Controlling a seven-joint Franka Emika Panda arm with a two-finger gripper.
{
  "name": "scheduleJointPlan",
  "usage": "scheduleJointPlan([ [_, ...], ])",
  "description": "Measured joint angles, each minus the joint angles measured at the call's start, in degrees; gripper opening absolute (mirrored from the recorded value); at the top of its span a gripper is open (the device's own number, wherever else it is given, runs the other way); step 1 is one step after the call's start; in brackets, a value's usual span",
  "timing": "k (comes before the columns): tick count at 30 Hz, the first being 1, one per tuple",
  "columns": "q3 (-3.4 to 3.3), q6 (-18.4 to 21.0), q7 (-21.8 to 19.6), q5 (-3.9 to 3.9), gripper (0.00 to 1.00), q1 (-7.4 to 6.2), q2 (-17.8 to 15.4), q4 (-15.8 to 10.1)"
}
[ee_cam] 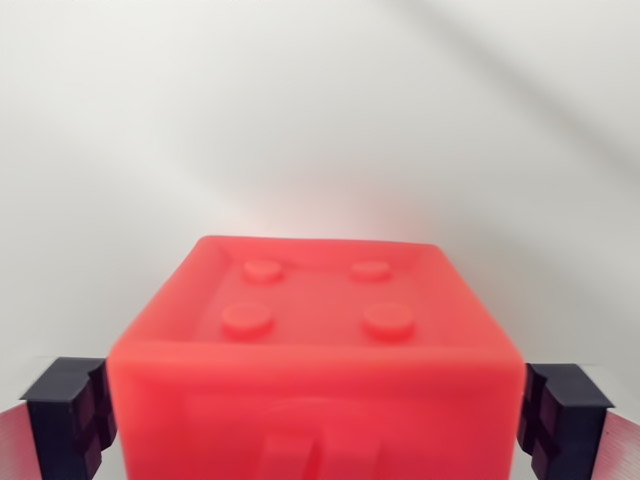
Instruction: Destack cube
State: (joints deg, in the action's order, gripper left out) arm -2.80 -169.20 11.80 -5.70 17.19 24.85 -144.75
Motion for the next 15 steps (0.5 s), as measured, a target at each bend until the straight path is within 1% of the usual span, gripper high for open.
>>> scheduleJointPlan([
  [6,-0.17,0.7,-0.1,0.01,1.00,-0.14,-1.2,-0.3],
  [9,-0.40,1.4,-0.1,0.04,1.00,-0.35,-2.1,-0.6],
  [15,-1.10,3.3,-0.3,0.29,1.00,-1.00,-4.7,-1.2],
])
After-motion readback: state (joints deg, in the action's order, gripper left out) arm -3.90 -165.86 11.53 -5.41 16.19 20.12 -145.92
